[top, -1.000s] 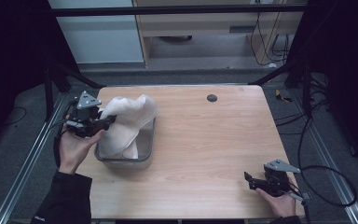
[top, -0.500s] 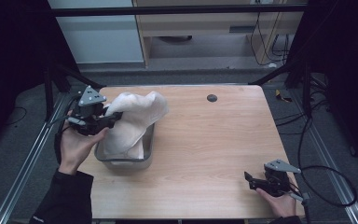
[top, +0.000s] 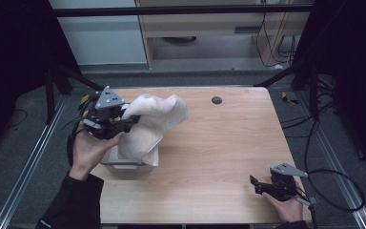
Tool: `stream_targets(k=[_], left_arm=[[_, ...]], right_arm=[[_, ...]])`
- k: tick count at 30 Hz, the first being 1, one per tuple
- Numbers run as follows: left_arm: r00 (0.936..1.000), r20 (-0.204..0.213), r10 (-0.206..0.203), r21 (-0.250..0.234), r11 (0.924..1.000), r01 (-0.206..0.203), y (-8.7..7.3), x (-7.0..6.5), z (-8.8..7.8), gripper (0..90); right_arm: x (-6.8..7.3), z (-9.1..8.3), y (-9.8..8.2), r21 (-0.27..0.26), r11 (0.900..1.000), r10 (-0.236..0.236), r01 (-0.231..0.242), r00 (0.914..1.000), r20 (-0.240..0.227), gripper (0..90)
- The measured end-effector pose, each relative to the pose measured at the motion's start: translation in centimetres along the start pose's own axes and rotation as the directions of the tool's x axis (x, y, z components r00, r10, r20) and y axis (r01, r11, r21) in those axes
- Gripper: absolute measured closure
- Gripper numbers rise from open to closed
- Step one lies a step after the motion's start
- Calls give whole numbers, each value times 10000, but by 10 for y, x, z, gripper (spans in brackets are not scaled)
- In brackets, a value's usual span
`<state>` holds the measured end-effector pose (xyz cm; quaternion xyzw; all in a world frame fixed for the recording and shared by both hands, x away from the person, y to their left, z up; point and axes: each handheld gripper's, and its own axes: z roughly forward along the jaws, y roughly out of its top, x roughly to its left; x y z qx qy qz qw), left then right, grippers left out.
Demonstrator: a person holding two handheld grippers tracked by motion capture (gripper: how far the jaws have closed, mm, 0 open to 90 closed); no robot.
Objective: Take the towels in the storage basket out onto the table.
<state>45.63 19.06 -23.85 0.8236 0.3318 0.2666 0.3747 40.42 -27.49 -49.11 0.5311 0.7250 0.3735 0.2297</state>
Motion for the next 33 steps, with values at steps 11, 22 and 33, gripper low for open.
stream_targets(k=[11,22,33], left_arm=[[9973,591,438,-8,9990,-439,16,-27,14,685],[9916,1121,651,-129,9979,-640,26,-49,32,685],[9836,1601,829,8,9965,-841,31,-72,59,685]], right_arm=[[-1,-1,0,-50,10000,-22,22,10000,2,146],[-1,-2,0,-68,10000,-44,44,10000,2,145],[-1,-2,0,-119,9999,-51,51,10000,-39,145]])
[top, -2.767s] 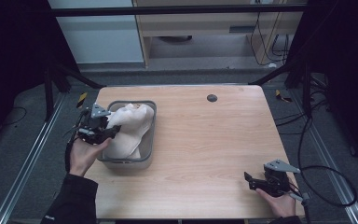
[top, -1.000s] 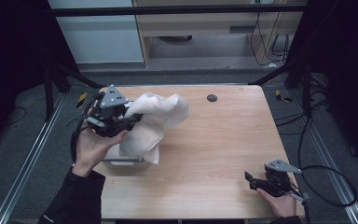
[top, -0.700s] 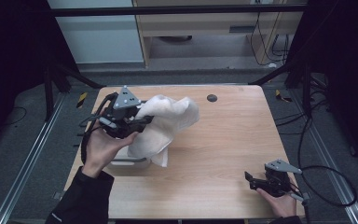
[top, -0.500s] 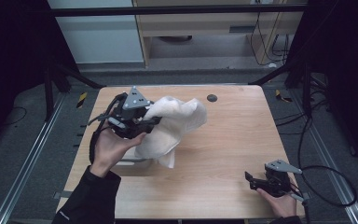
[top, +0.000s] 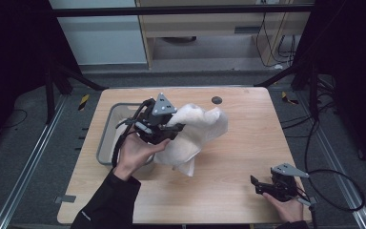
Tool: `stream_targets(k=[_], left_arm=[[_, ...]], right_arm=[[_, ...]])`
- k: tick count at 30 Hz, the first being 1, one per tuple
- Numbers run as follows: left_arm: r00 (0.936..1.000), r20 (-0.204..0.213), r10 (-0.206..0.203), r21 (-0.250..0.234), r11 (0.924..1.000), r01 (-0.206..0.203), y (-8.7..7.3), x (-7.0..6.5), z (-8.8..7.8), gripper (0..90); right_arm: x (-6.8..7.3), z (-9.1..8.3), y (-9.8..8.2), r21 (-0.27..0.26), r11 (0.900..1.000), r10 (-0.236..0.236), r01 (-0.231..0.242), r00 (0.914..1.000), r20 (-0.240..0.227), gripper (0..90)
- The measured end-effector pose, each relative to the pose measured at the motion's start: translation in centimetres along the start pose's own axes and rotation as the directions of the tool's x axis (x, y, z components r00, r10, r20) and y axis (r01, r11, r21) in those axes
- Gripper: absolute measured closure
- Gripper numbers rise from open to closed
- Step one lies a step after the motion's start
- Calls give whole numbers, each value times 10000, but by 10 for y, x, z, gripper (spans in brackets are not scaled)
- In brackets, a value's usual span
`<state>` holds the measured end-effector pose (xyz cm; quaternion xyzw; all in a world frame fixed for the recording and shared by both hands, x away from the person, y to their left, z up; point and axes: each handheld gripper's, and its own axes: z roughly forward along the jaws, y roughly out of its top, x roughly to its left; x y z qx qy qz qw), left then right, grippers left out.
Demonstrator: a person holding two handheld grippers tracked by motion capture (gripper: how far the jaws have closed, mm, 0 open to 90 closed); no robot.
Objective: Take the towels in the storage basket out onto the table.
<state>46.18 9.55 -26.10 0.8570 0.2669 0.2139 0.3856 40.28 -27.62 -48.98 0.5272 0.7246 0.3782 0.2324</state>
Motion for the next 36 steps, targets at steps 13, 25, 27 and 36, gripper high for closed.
stream_targets(k=[13,25,27,36], left_arm=[[9988,491,-5,316,9995,-10,-6,-10,34,684],[9975,711,-11,723,9974,-40,-20,-16,62,683],[9969,787,-37,831,9965,-28,-23,-18,69,683],[9940,1098,-6,1142,9934,-121,-34,-26,90,676]], right_arm=[[0,0,0,-9,10000,-21,21,10000,31,144],[0,-1,0,28,10000,-19,19,10000,25,143],[0,0,0,32,10000,-26,26,10000,28,143],[0,-1,0,39,10000,-61,60,10000,51,142]])
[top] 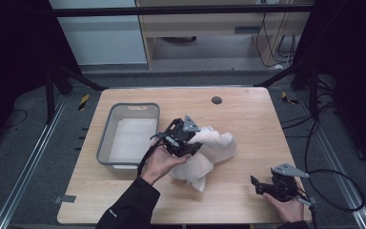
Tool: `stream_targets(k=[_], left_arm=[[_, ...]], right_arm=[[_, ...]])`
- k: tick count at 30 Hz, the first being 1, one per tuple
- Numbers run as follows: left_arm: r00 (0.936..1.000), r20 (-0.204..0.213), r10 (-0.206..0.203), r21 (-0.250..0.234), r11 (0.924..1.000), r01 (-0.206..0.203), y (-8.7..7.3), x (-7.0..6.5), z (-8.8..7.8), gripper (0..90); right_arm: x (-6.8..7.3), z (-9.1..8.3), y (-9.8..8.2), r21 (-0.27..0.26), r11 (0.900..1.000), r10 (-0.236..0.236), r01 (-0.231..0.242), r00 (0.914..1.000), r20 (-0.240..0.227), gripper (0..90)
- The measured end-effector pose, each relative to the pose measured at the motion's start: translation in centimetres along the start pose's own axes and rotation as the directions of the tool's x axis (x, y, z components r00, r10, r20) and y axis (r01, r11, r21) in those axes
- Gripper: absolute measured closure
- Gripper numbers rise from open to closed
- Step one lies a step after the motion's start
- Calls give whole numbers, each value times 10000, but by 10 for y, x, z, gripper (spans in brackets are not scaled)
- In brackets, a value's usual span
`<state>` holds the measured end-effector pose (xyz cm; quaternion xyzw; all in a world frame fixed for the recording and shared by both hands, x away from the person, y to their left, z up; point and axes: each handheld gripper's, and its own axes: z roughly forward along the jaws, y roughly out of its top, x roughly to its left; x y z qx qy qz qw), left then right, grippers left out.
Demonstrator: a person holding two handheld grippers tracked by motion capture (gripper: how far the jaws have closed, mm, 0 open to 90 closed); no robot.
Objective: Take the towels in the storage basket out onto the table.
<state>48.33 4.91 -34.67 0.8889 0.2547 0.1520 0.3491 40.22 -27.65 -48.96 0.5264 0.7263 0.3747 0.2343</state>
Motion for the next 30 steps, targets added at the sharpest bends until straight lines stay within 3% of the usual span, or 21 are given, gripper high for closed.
stream_targets(k=[11,19,30], left_arm=[[9995,199,-233,222,9995,229,-15,-2,22,649],[9990,388,-211,391,9990,196,-26,-4,35,575],[9992,389,-116,106,9999,112,-33,-4,30,398]], right_arm=[[0,1,0,14,10000,-51,51,10000,22,141],[0,1,0,33,10000,-50,50,10000,18,140],[1,1,0,80,10000,-54,54,10000,4,137]])
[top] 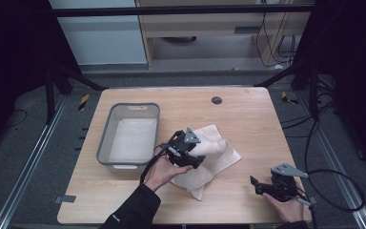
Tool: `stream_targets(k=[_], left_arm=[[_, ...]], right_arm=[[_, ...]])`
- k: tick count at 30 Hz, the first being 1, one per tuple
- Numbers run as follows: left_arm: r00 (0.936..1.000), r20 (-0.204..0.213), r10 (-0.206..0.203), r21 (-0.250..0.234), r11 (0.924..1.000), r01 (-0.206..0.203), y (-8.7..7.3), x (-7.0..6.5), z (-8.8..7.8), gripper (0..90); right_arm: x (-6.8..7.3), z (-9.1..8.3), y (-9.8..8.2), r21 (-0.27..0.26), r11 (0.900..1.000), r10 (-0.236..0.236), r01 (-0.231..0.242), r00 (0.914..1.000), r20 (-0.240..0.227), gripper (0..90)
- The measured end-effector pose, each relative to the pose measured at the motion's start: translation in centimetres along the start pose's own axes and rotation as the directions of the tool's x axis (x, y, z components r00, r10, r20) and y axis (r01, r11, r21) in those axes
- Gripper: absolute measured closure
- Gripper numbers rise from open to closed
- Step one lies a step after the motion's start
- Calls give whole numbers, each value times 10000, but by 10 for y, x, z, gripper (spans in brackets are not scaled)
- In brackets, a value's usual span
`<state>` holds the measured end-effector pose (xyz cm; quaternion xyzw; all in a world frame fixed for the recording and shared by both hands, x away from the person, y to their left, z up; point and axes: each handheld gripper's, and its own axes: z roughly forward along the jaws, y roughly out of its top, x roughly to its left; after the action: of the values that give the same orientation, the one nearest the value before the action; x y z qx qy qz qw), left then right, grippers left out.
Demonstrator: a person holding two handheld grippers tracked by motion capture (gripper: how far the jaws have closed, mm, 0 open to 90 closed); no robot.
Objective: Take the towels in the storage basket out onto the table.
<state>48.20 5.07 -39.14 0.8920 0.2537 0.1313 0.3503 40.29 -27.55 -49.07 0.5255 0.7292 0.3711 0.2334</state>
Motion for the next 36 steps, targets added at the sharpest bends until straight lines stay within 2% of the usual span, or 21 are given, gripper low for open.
stream_targets(k=[6,17,27,33,36], left_arm=[[9999,-9,-142,-339,9993,141,-1,0,-15,308],[9999,-38,-118,-422,9990,116,-5,2,-41,267],[9992,-116,-370,-635,9973,362,-20,11,-60,267],[9976,-357,-598,-978,9936,561,-32,16,-74,265],[9953,-532,-815,-1244,9894,744,-41,18,-81,264]], right_arm=[[0,0,0,3,10000,16,-16,10000,14,136],[0,0,0,3,10000,12,-12,10000,23,135],[0,1,0,17,10000,-14,14,10000,49,134],[0,1,0,26,10000,0,0,10000,51,133],[0,1,0,37,10000,0,0,10000,54,132]])
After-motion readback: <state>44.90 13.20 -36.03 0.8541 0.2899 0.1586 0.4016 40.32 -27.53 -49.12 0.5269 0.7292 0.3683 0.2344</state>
